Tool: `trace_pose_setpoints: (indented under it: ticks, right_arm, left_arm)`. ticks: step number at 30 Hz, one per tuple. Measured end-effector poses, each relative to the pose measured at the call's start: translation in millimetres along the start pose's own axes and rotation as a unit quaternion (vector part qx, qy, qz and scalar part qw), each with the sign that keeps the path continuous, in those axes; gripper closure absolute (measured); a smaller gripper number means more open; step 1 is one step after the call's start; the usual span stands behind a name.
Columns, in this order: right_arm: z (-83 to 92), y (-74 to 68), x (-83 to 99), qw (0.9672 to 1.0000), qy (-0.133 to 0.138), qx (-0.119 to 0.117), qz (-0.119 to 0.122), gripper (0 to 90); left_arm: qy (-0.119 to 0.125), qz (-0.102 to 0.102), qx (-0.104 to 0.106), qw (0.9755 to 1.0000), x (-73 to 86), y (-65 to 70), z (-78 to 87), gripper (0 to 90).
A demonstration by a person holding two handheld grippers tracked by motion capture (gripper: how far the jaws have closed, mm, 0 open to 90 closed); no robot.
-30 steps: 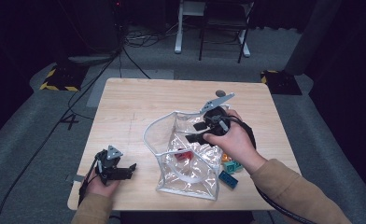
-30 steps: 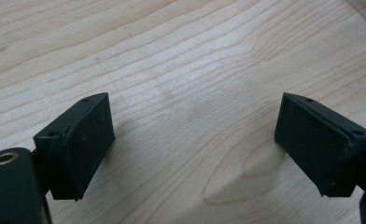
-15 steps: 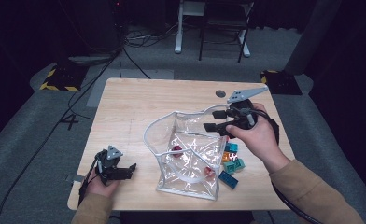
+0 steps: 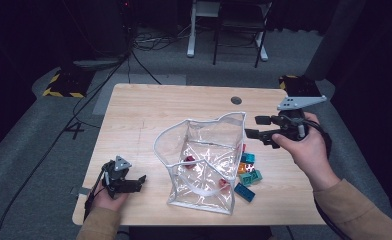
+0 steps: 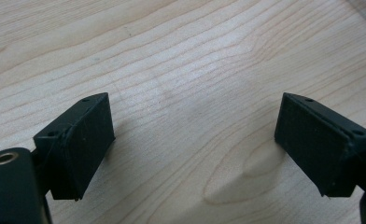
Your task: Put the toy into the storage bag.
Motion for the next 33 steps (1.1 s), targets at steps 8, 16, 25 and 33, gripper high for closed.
trace_pose_setpoints:
  ticks: [8, 16, 25, 33]
  right_arm:
    - [14.7, 23.2, 18.2, 0.9995, 0.003, 0.028, -0.009, 35.0]
    - [4.0, 44.9, 41.2, 0.999, 0.007, 0.037, -0.026, 35.1]
    - [-28.8, 61.7, 76.5, 0.9983, -0.007, 0.038, -0.044, 34.8]
    - [-60.2, 73.5, 111.4, 0.9971, -0.033, 0.042, -0.054, 34.4]
  left_arm:
    - [0.0, 0.0, 0.0, 1.0, 0.0, 0.0, 0.0, 12.0]
    - [0.001, 0.0, 0.0, 1.0, 0.0, 0.0, -0.1, 12.1]
    - [0.0, 0.0, 0.0, 1.0, 0.0, 0.0, 0.0, 12.1]
    - [0.0, 0.0, 0.0, 1.0, 0.0, 0.0, 0.0, 12.1]
Point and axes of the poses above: each handheld gripper's, and its own axes: z roughly backward along the jaws, x roughly out of its underside, y roughly to its right, the point moved 2 cm from there along -z, roughly forward along the jaws, and after that the axes turned 6 degrees about y, right-handed, at the moved point
